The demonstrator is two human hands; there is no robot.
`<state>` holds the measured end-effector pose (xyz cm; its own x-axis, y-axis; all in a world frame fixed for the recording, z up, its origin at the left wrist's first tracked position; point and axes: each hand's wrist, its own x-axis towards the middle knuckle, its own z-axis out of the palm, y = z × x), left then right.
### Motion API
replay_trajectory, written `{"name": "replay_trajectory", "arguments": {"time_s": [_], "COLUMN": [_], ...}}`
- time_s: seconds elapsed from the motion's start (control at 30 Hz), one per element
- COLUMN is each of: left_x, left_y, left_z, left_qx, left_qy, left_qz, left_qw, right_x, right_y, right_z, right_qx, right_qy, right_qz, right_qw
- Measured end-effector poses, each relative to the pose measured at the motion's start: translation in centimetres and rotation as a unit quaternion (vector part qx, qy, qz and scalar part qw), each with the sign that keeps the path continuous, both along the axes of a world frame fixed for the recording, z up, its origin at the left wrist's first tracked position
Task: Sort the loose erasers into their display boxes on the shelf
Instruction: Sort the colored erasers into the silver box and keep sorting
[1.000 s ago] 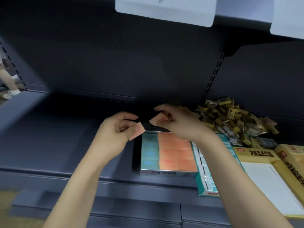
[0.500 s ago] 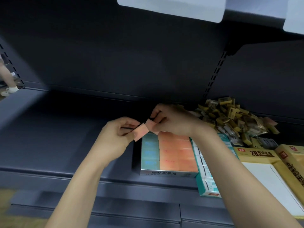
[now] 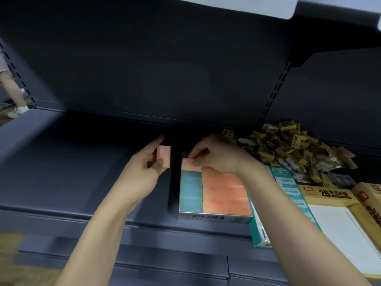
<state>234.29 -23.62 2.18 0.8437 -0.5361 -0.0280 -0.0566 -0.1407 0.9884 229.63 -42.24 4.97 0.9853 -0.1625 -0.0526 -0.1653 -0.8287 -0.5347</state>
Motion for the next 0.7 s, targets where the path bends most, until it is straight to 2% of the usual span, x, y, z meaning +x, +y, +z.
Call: {"name": "replay_trajectory", "arguments": {"time_s": [0.13, 0.37, 0.5, 0.6, 0.7], "left_x": [-0.4, -0.7, -1.0, -1.2, -1.1], "left_y": [-0.4, -1.0, -1.7, -2.0, -2.3], "left_z": [0.4, 0.6, 0.5, 0.2, -0.1], "left_qx": [-0.056, -0.03, -0.045, -0.014, 0.03], "left_qy": [0.07, 0.106, 0.162, 0.171, 0.145], "left_qz": [0.009, 0.044, 0.053, 0.05, 0.06], "left_qw": [0.996, 0.993, 0.984, 0.984, 0.987], "right_x": [-0.1, -0.3, -0.5, -1.1, -1.4], "right_y": [0.0, 0.3, 0.4, 0.6, 0.4], "right_z": [-0.3, 0.0, -0.1, -0.1, -0.4], "right_qx": [-0.005, -0.038, -0.065, -0.071, -0.086], "right_qy": [-0.005, 0.002, 0.003, -0.007, -0.017], "right_qz": [-0.008, -0.003, 0.014, 0.029, 0.015], "right_qw": [1.0, 0.999, 0.998, 0.997, 0.996]}}
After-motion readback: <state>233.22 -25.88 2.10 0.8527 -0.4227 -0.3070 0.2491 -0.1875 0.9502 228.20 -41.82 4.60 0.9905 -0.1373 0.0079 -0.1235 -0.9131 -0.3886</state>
